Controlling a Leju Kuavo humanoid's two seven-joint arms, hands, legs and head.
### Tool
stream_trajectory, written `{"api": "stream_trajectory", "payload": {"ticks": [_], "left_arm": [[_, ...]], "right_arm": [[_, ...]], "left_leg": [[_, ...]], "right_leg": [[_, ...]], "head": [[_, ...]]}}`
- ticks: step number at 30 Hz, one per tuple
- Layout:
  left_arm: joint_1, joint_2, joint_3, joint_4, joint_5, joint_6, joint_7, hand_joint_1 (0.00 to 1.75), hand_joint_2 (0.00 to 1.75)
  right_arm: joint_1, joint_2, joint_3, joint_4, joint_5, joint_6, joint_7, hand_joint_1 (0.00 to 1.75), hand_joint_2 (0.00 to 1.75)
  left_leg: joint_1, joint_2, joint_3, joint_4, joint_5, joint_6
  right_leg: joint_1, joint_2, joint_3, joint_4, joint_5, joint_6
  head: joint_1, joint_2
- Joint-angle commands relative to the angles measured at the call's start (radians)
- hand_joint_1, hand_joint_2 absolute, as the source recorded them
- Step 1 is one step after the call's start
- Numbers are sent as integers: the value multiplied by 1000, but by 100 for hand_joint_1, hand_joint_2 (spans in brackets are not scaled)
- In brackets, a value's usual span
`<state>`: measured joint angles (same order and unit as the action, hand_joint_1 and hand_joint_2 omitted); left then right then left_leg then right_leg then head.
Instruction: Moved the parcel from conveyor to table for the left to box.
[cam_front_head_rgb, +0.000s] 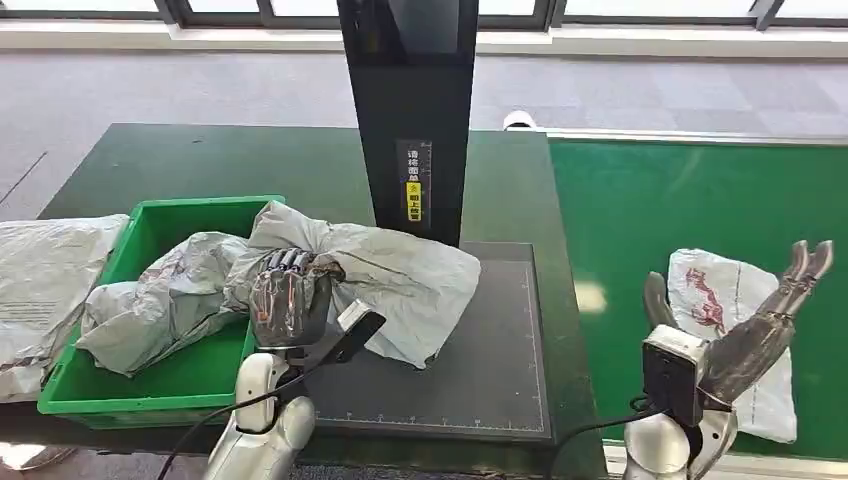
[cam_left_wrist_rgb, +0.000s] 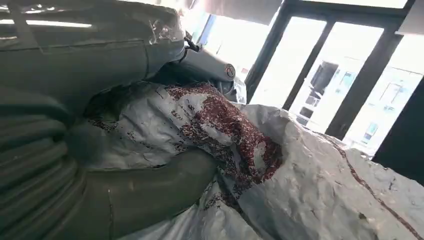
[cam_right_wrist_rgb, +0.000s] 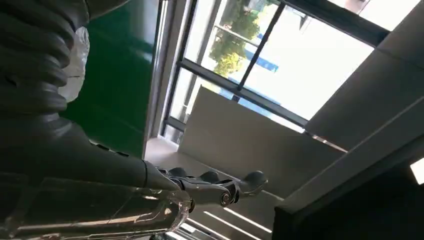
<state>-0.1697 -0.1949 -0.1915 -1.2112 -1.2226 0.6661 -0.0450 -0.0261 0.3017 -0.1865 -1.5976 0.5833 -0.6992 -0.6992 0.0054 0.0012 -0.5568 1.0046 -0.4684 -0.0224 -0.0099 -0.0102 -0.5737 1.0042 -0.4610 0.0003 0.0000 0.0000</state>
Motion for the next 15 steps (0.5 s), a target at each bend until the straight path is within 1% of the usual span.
{"api": "stream_trajectory", "payload": {"ticks": [1,15], "left_arm": [[-11,19,23,21,-2,-3,2,175,175],[-11,19,23,21,-2,-3,2,175,175]], "right_arm": [[-30,47,-47,22,-5,1,1,0,175],[-30,47,-47,22,-5,1,1,0,175]], "left_leg": [[0,2,0,-1,1,0],[0,2,-1,-1,1,0]], "right_leg": [[0,3,-1,-1,1,0],[1,2,-1,-1,1,0]], "head": [[0,0],[0,0]]}}
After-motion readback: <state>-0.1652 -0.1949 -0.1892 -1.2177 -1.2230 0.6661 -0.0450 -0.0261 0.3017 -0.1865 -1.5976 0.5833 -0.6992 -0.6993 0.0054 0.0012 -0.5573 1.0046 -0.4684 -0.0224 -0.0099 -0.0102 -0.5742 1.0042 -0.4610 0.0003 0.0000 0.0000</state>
